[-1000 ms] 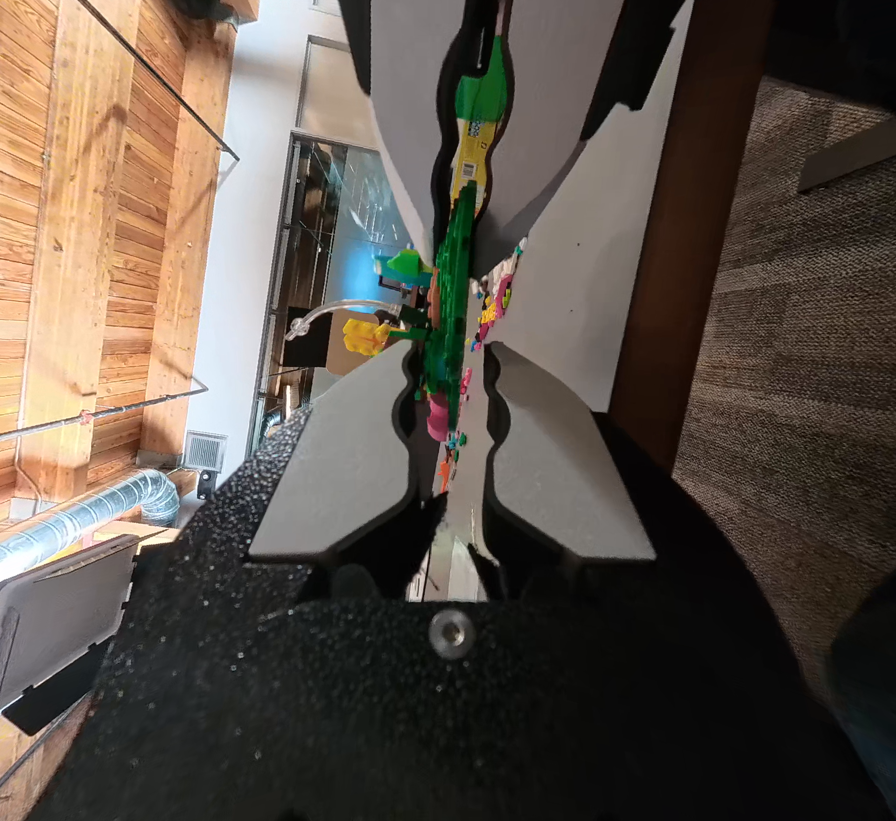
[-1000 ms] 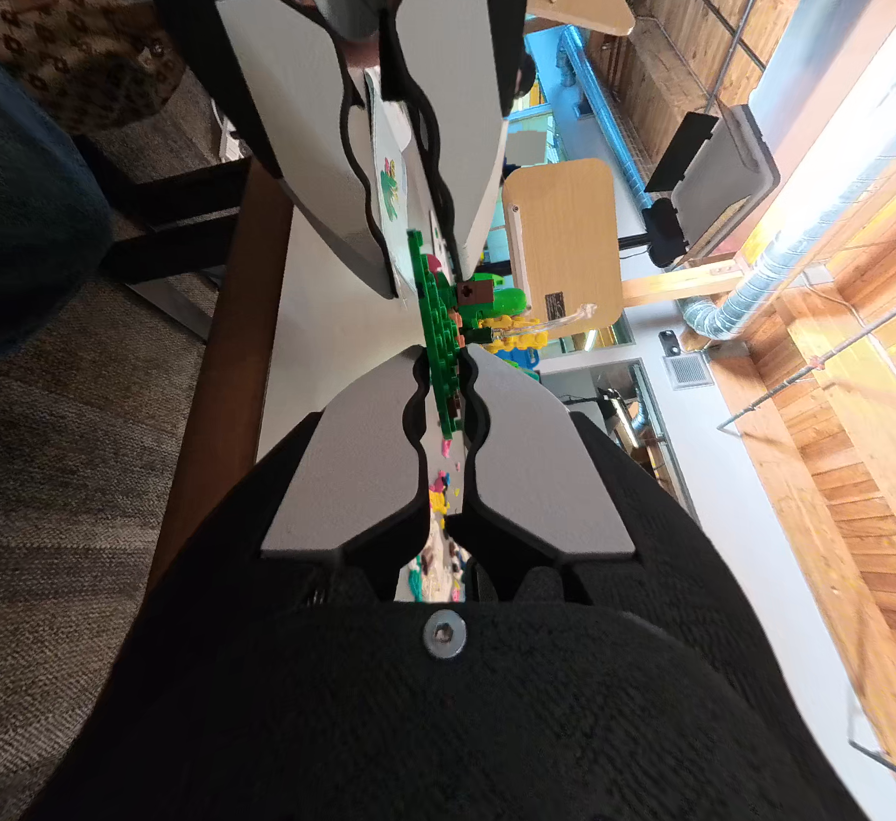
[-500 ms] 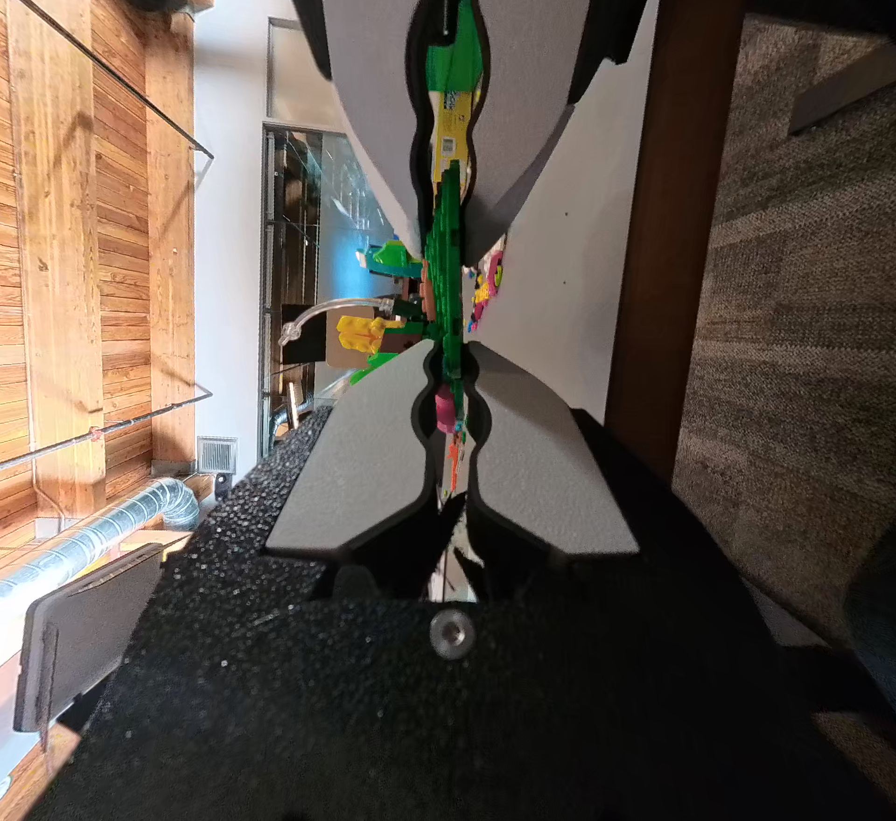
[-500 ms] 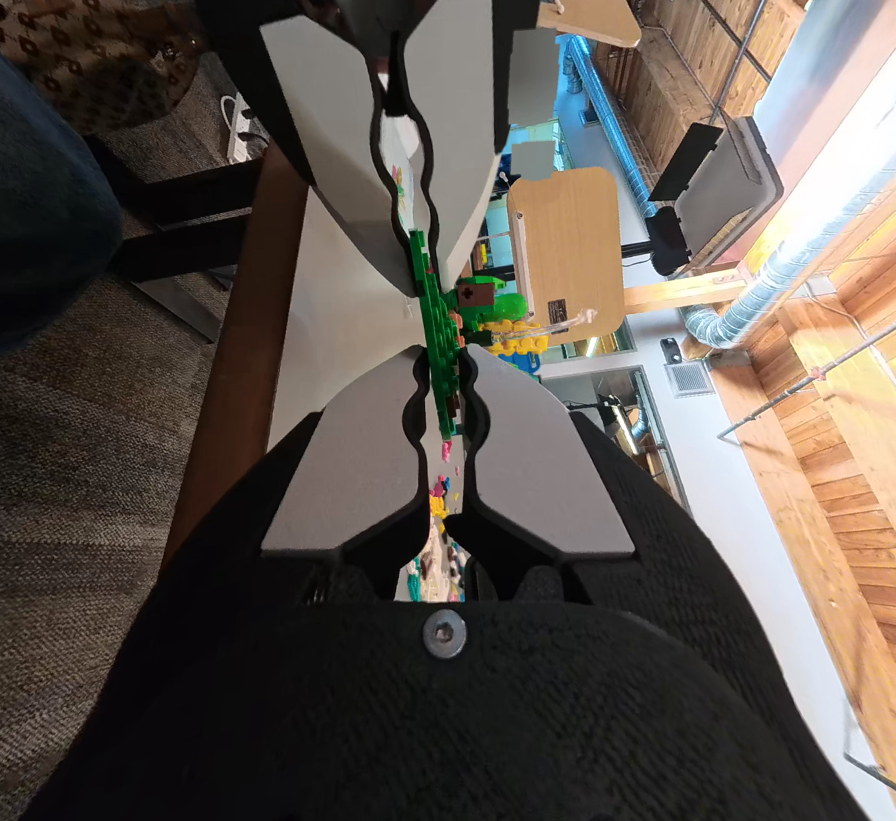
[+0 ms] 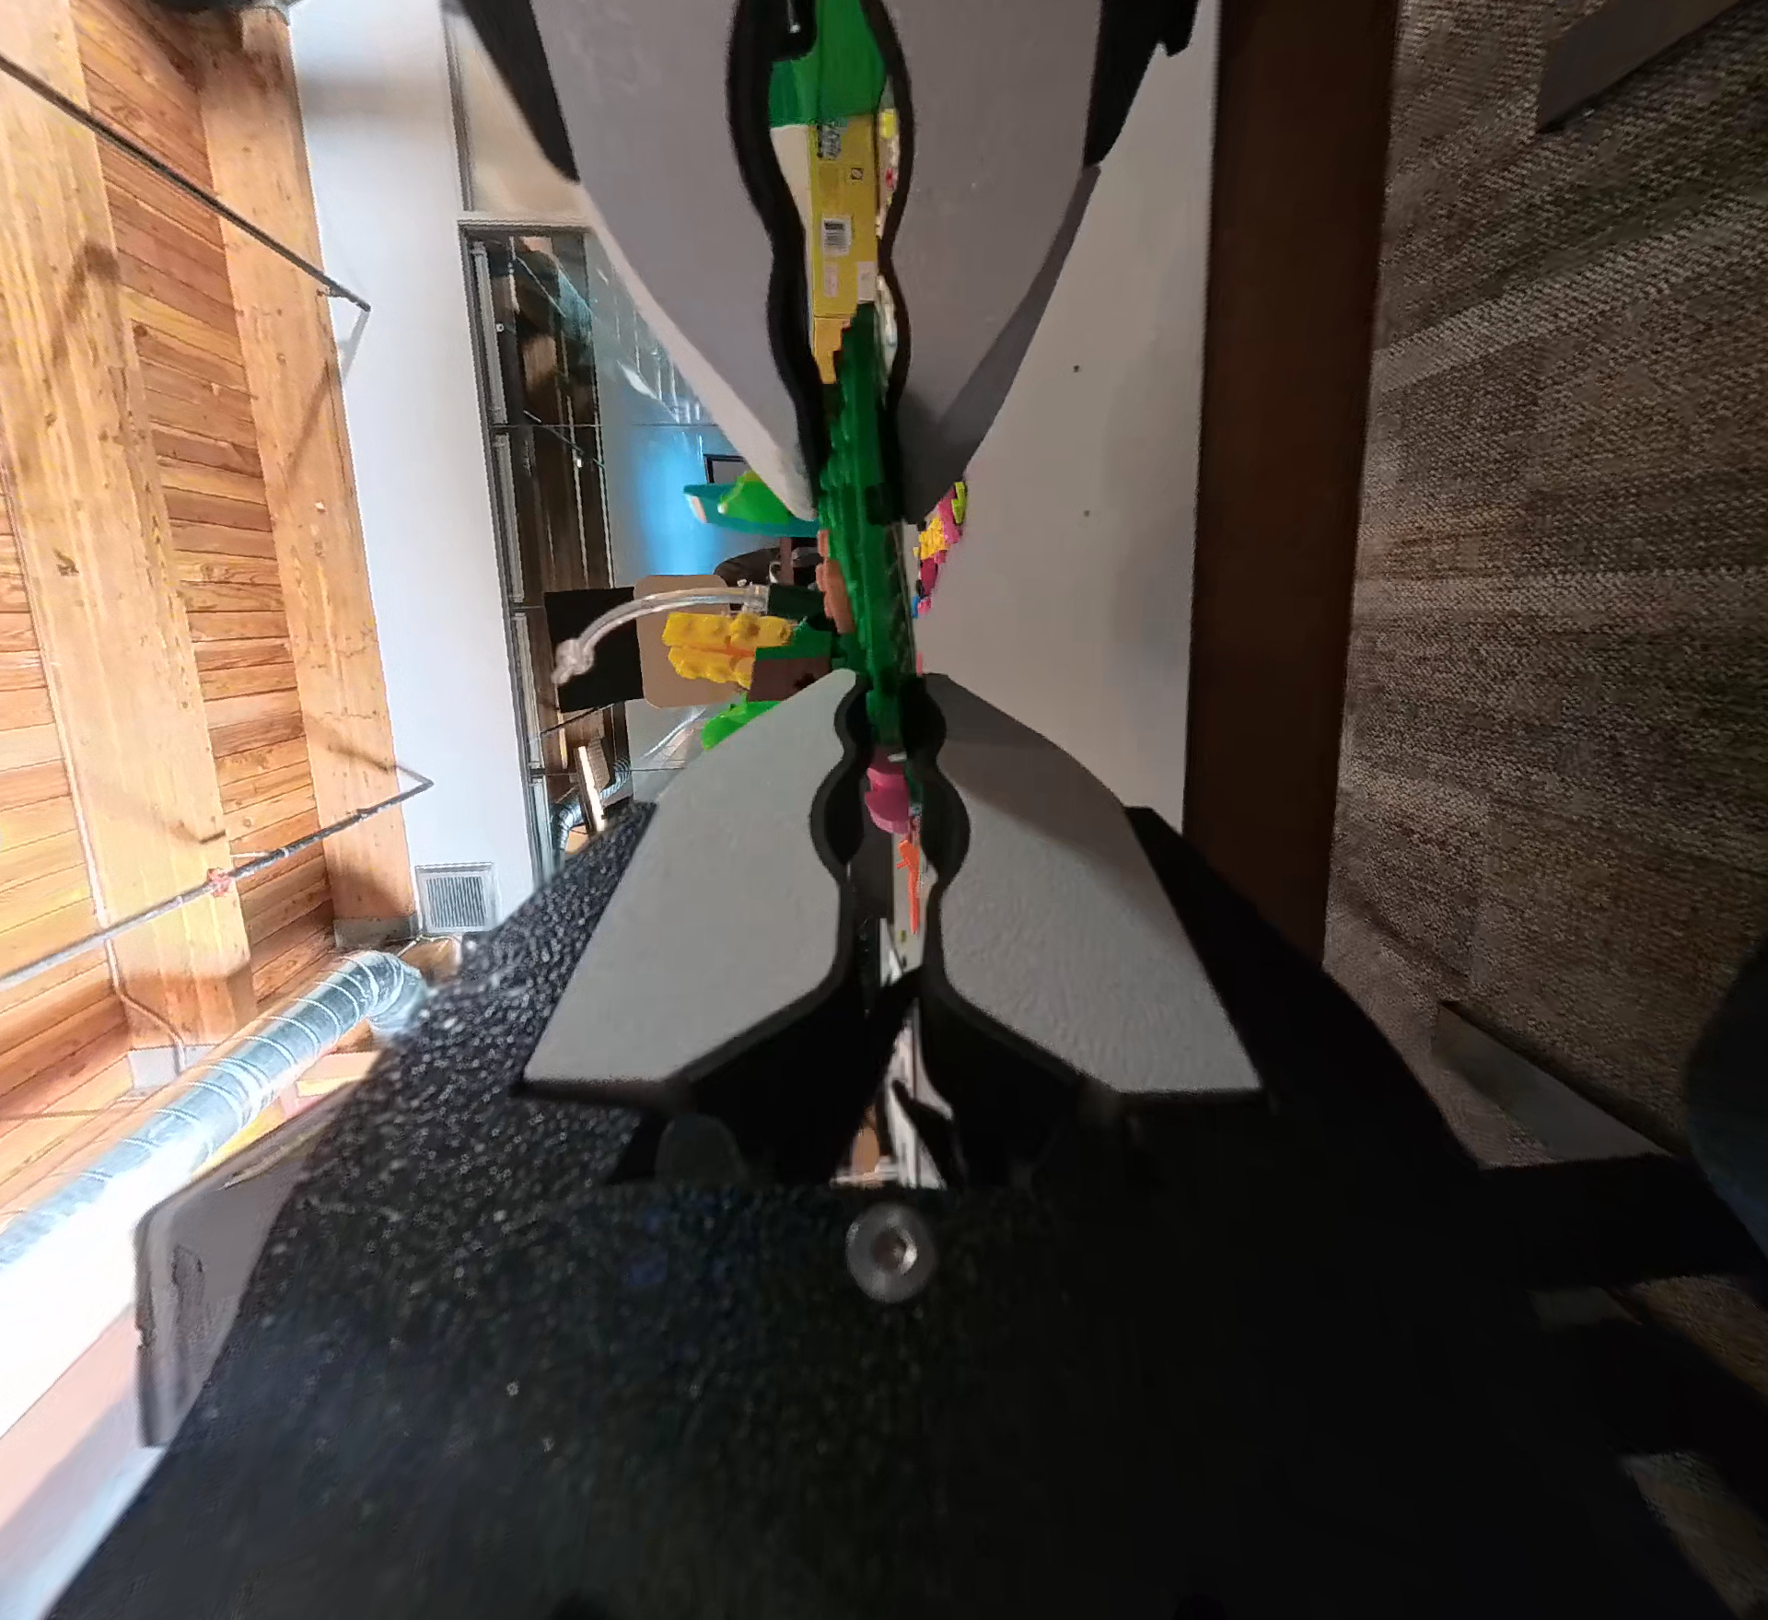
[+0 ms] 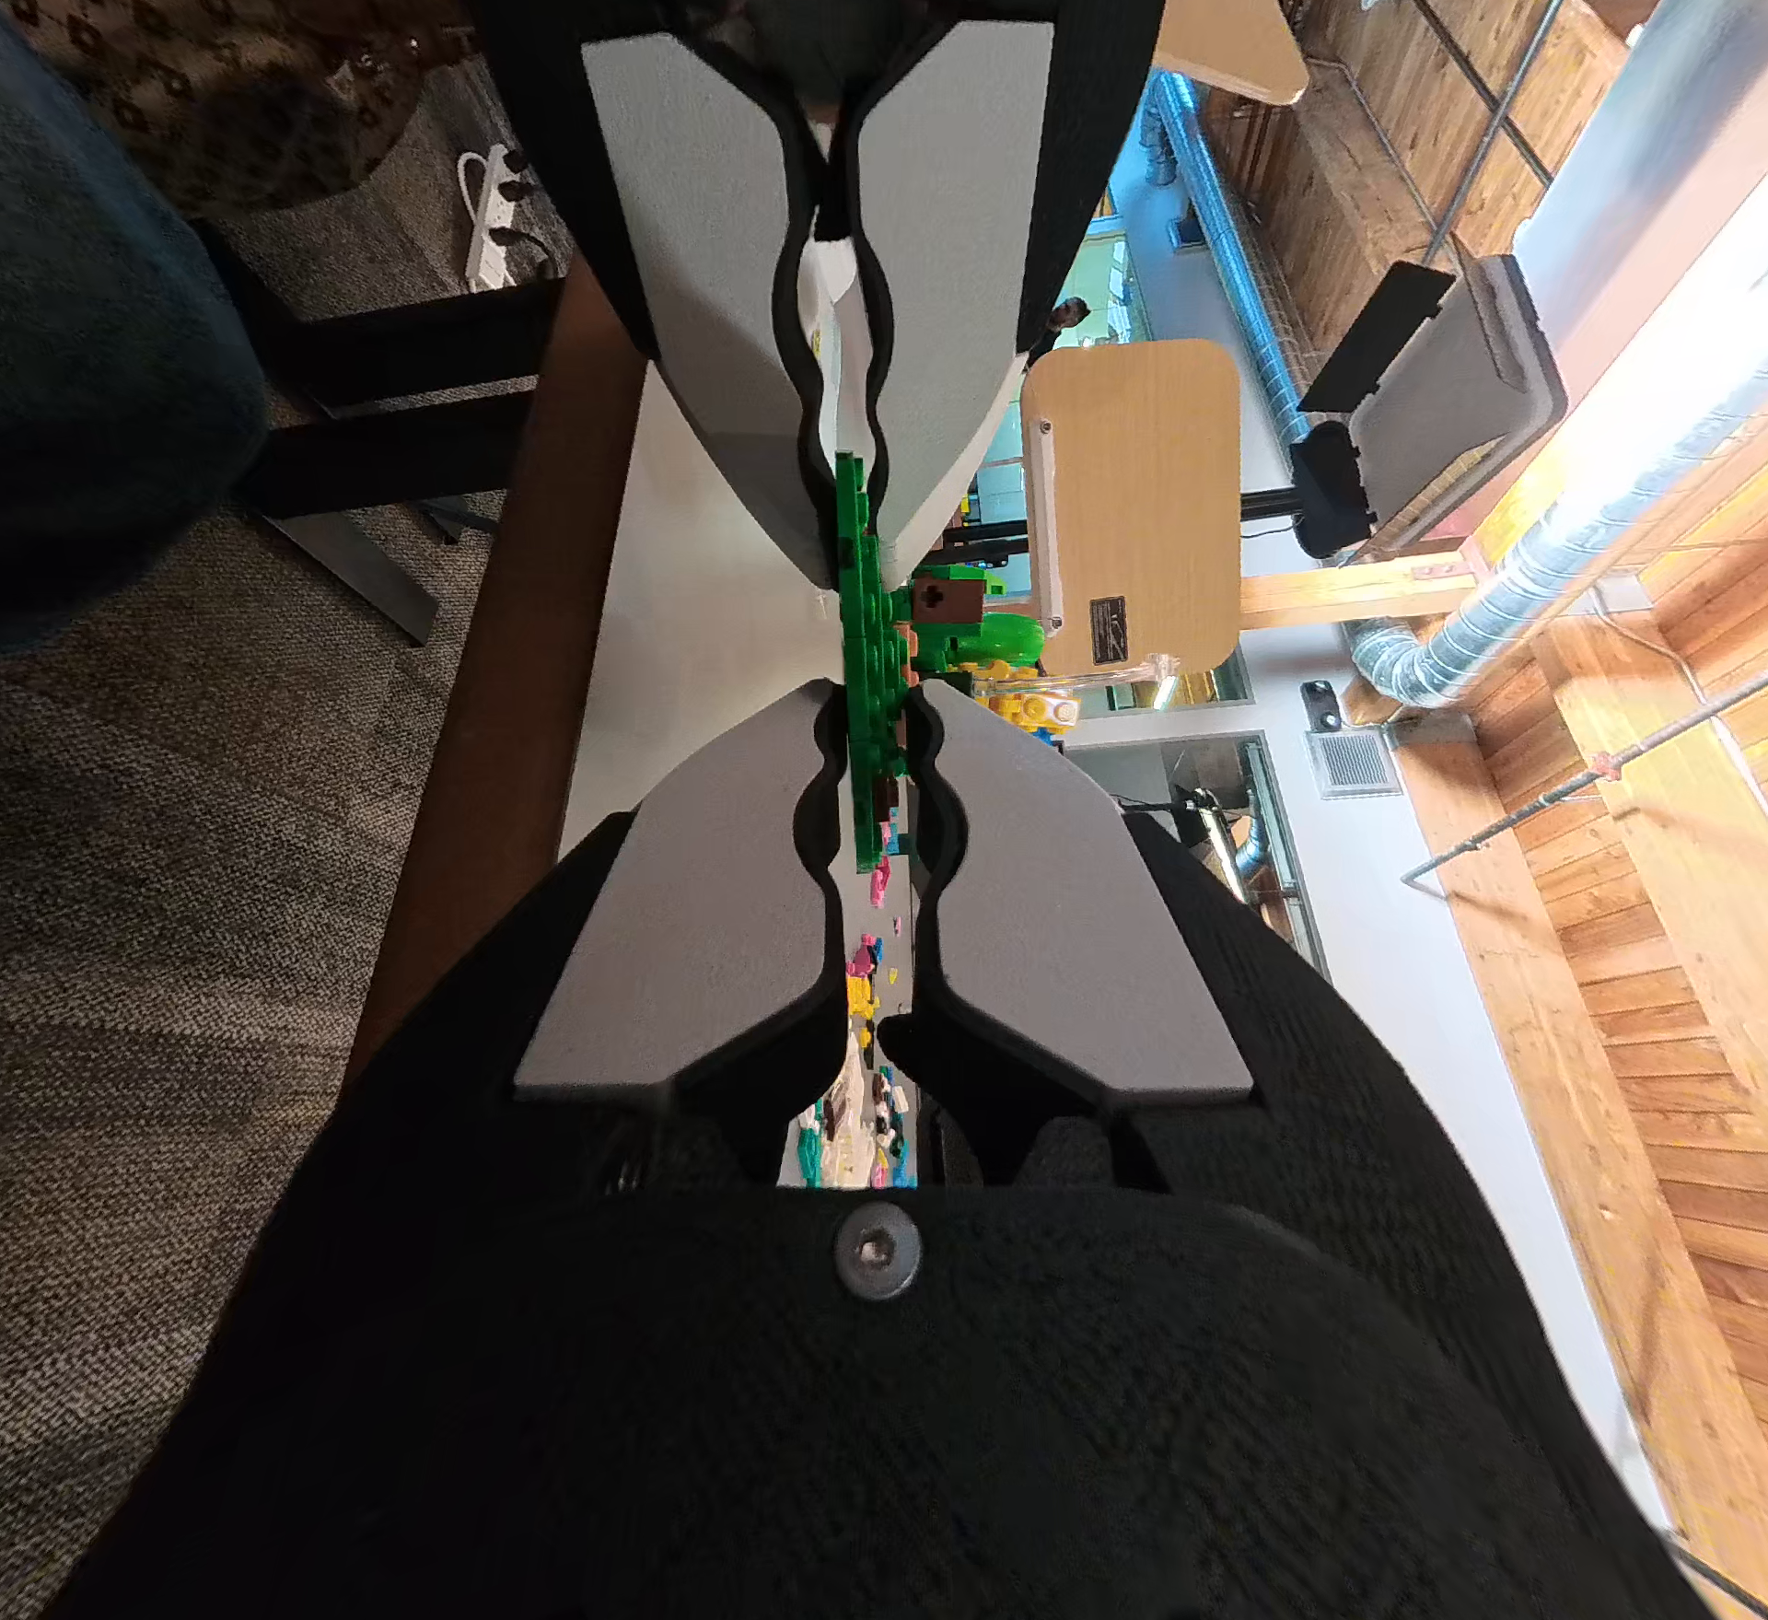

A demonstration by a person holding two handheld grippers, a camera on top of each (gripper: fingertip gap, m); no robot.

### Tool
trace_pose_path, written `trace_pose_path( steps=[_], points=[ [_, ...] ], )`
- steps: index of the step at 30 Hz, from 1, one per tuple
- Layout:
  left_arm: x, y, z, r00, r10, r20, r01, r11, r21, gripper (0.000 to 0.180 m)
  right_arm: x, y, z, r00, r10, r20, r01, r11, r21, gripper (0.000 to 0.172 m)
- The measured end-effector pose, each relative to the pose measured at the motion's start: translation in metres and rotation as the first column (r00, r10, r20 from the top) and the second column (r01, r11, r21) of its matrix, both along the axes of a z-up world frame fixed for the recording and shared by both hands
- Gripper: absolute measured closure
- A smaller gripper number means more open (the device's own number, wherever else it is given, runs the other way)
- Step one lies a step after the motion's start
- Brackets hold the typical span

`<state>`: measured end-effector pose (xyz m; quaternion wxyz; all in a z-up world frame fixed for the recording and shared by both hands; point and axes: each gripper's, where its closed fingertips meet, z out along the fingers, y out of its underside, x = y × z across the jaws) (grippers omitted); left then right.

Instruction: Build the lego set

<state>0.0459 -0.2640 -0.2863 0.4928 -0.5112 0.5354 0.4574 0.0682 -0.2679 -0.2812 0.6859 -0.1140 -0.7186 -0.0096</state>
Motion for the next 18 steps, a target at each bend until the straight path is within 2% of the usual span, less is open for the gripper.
trace_pose_path(
  steps=[2, 5, 7, 12, 18],
  points=[
    [0.0002, -0.0006, 0.0008, 0.996, -0.015, 0.091, 0.017, 1.000, -0.016, 0.173, -0.0001, -0.0001, 0.0015, 1.000, 0.003, -0.004, -0.004, 1.000, -0.012, 0.162],
    [0.0017, -0.0031, 0.0066, 0.948, -0.051, 0.313, 0.067, 0.997, -0.041, 0.169, 0.0000, -0.0018, 0.0063, 1.000, 0.011, -0.024, -0.013, 0.999, -0.052, 0.162],
    [0.0023, -0.0042, 0.0078, 0.922, -0.070, 0.381, 0.097, 0.994, -0.052, 0.165, 0.0000, -0.0029, 0.0079, 1.000, 0.016, -0.027, -0.018, 0.998, -0.064, 0.162],
    [0.0039, -0.0073, 0.0063, 0.889, -0.119, 0.442, 0.162, 0.985, -0.060, 0.165, 0.0004, -0.0055, 0.0068, 0.999, 0.032, -0.016, -0.033, 0.995, -0.090, 0.162],
    [0.0036, -0.0067, 0.0053, 0.917, -0.095, 0.388, 0.132, 0.989, -0.069, 0.170, 0.0008, -0.0054, 0.0078, 0.999, 0.032, -0.013, -0.033, 0.995, -0.094, 0.162]
  ],
)
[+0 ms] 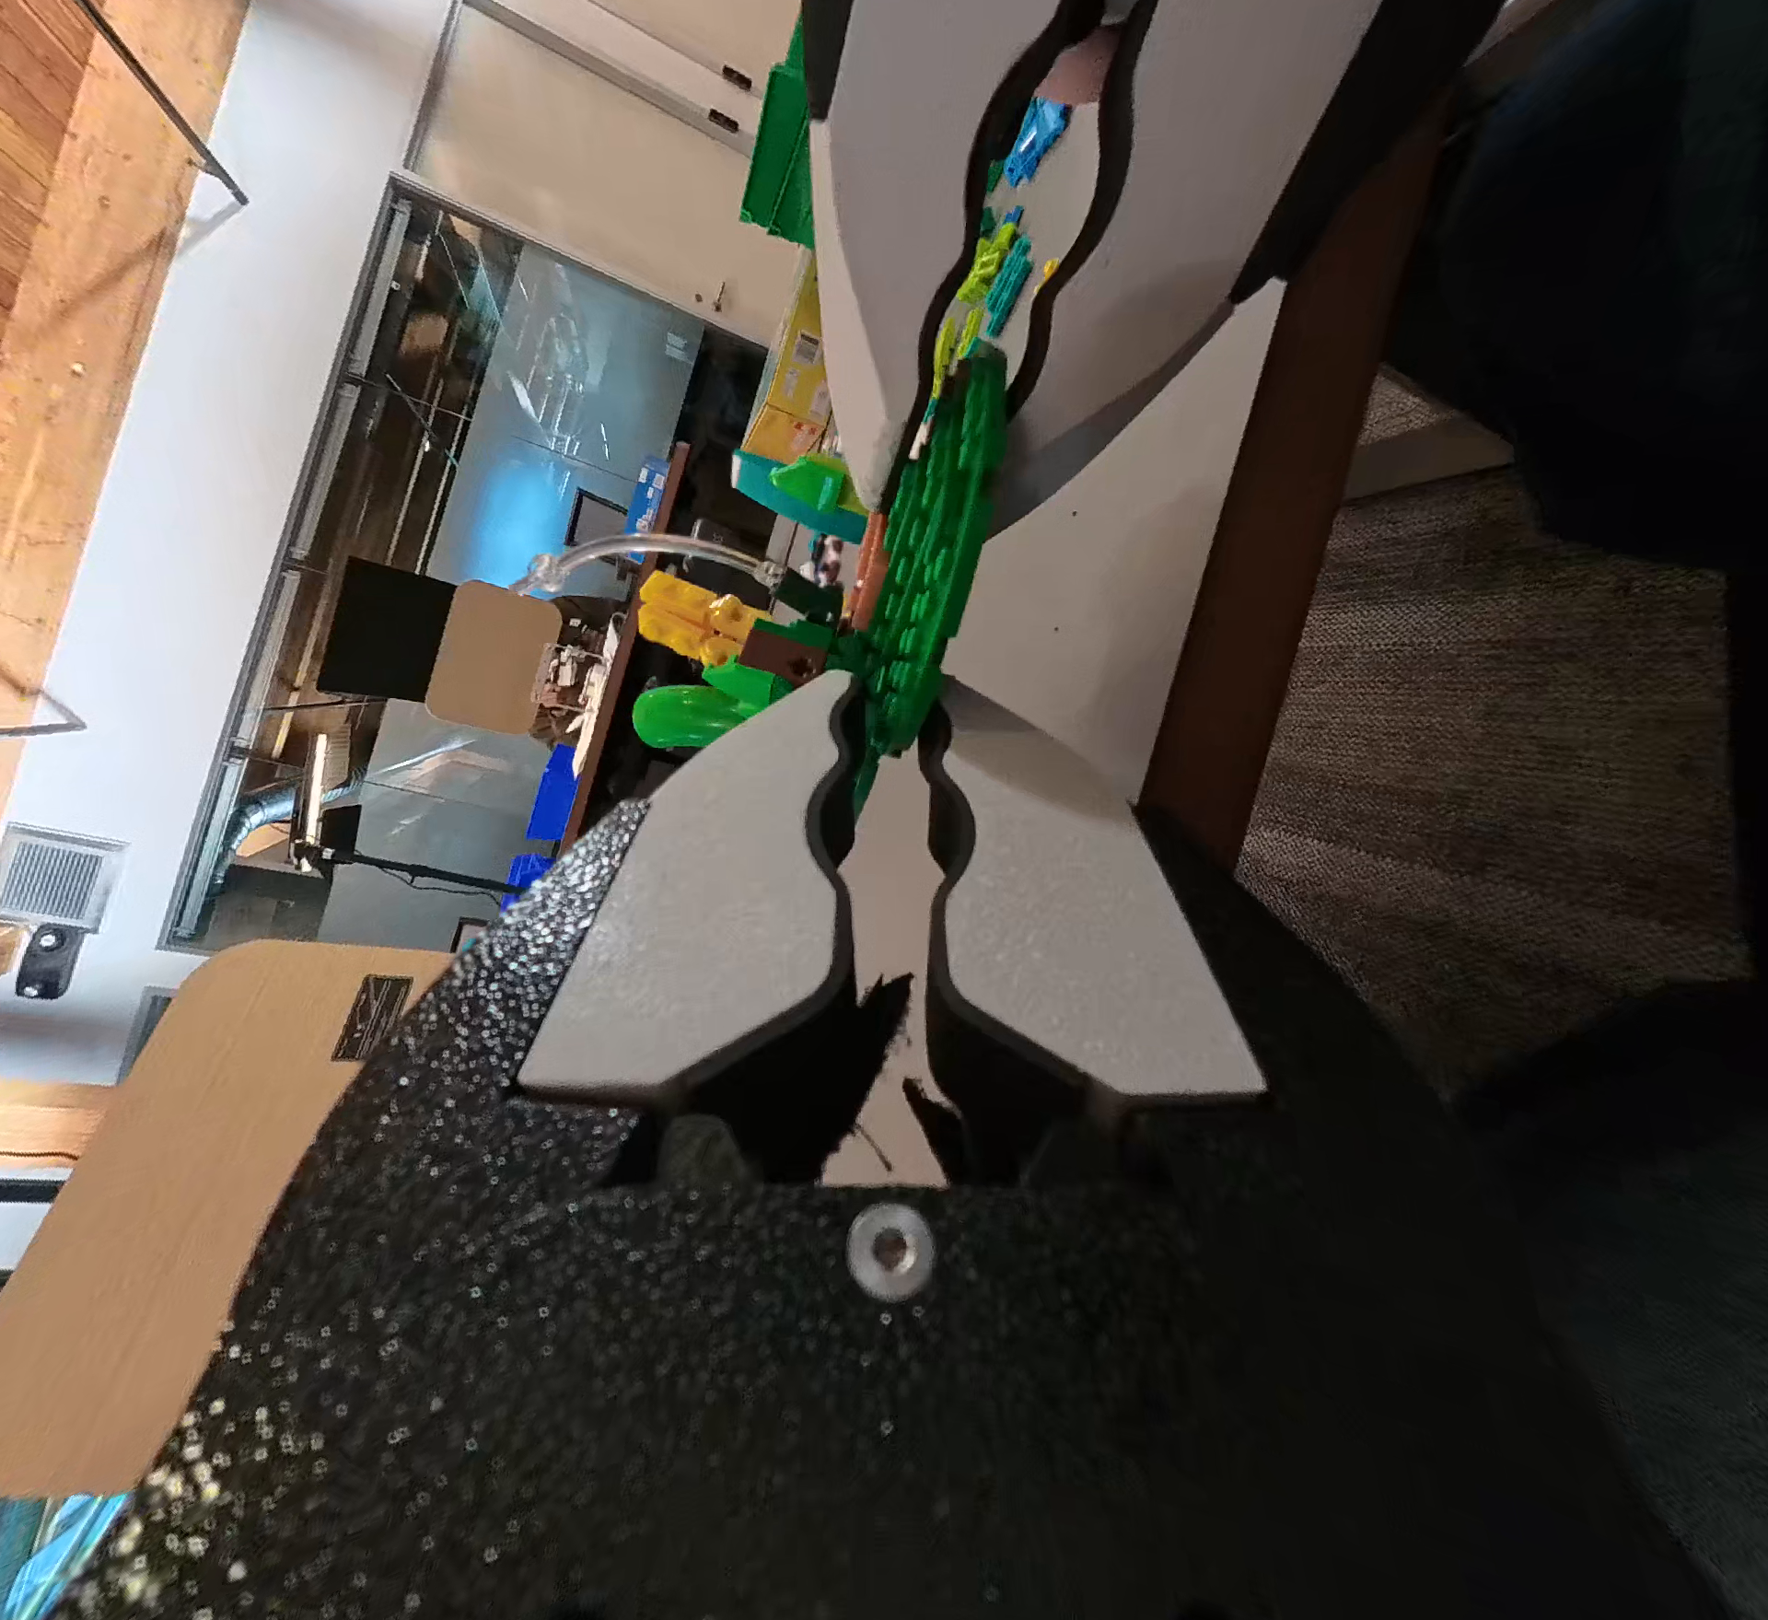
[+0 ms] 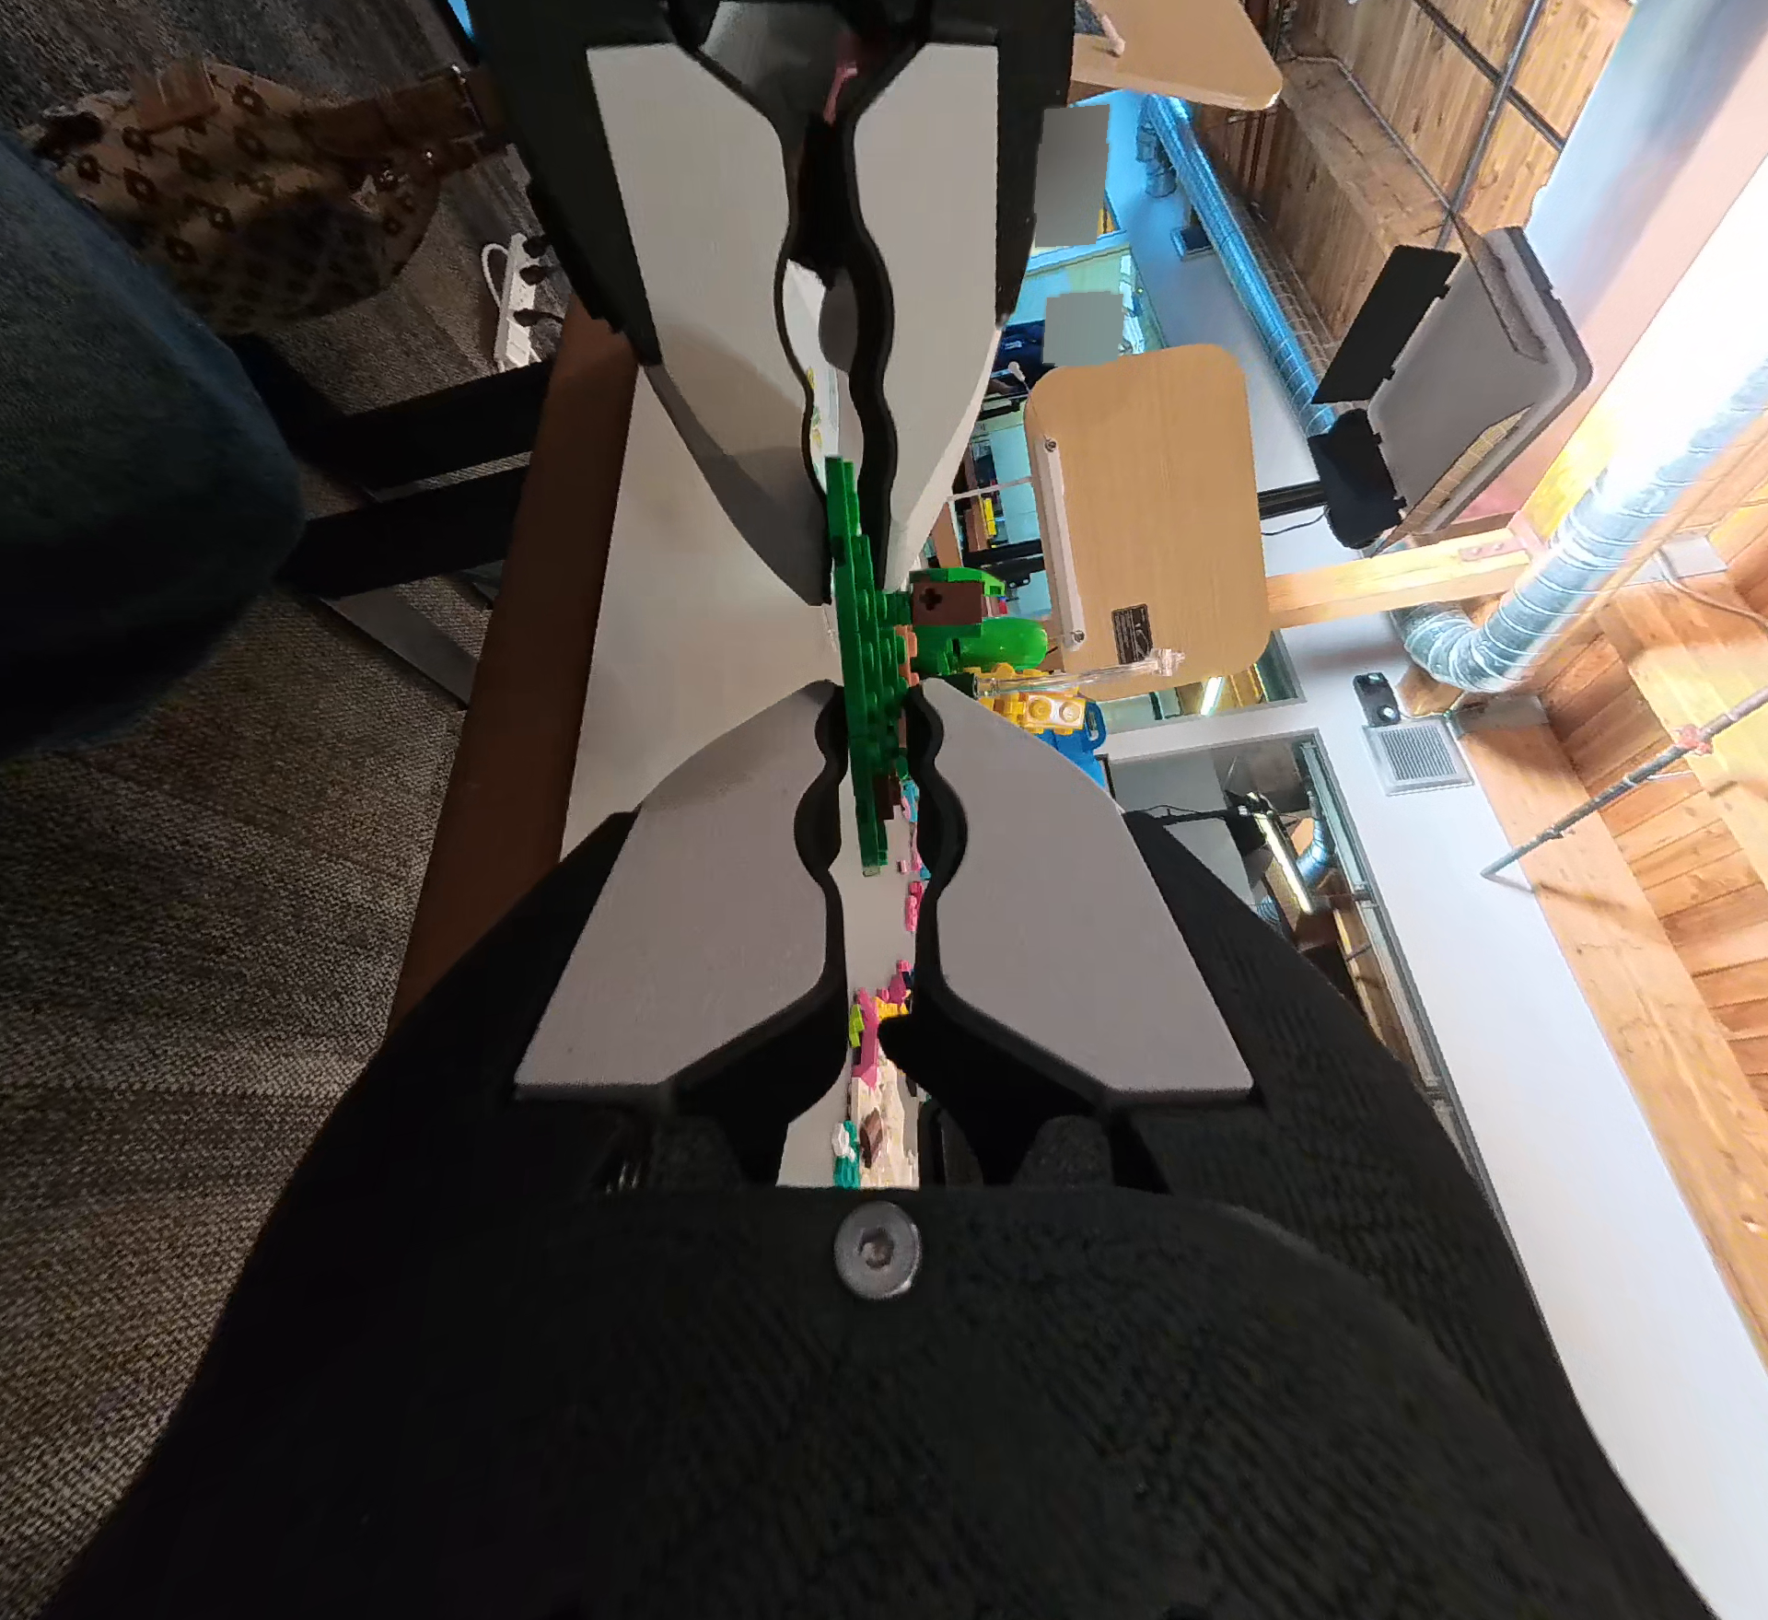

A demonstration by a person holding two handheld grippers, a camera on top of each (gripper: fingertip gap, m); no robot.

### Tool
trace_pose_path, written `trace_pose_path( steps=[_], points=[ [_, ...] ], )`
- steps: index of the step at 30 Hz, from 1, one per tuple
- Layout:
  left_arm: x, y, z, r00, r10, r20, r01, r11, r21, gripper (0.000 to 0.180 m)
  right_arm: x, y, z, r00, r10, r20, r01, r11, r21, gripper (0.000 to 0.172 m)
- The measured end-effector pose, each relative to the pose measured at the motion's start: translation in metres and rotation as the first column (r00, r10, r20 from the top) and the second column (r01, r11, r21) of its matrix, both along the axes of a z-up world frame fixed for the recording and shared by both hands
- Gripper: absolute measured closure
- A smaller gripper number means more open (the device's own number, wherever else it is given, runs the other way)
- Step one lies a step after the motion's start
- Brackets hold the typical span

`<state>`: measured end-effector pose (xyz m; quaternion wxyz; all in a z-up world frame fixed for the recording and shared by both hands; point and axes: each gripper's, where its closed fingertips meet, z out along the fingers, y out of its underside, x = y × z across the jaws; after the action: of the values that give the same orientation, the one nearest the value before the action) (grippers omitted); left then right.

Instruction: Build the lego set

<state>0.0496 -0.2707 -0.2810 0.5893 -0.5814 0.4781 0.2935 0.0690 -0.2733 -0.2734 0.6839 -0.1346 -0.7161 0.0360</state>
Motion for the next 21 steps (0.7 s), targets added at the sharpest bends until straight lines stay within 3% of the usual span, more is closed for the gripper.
trace_pose_path(
  steps=[3, 8, 14, 21],
  points=[
    [-0.0009, 0.0012, -0.0012, 0.999, 0.032, -0.029, -0.032, 0.999, -0.003, 0.170, 0.0001, 0.0007, -0.0002, 1.000, -0.008, 0.001, 0.008, 1.000, 0.017, 0.162],
    [-0.0026, 0.0008, -0.0040, 0.979, 0.069, -0.191, -0.068, 0.998, 0.013, 0.173, -0.0002, 0.0000, -0.0017, 1.000, -0.018, 0.012, 0.017, 0.999, 0.042, 0.162],
    [-0.0033, -0.0030, -0.0071, 0.981, 0.034, -0.190, -0.049, 0.996, -0.075, 0.173, -0.0008, -0.0046, -0.0032, 1.000, 0.005, 0.024, -0.006, 0.999, 0.048, 0.161],
    [-0.0020, -0.0024, 0.0006, 0.989, 0.041, -0.144, -0.039, 0.999, 0.015, 0.171, -0.0009, -0.0033, 0.0020, 1.000, 0.006, -0.003, -0.006, 0.999, 0.054, 0.162]
  ],
)
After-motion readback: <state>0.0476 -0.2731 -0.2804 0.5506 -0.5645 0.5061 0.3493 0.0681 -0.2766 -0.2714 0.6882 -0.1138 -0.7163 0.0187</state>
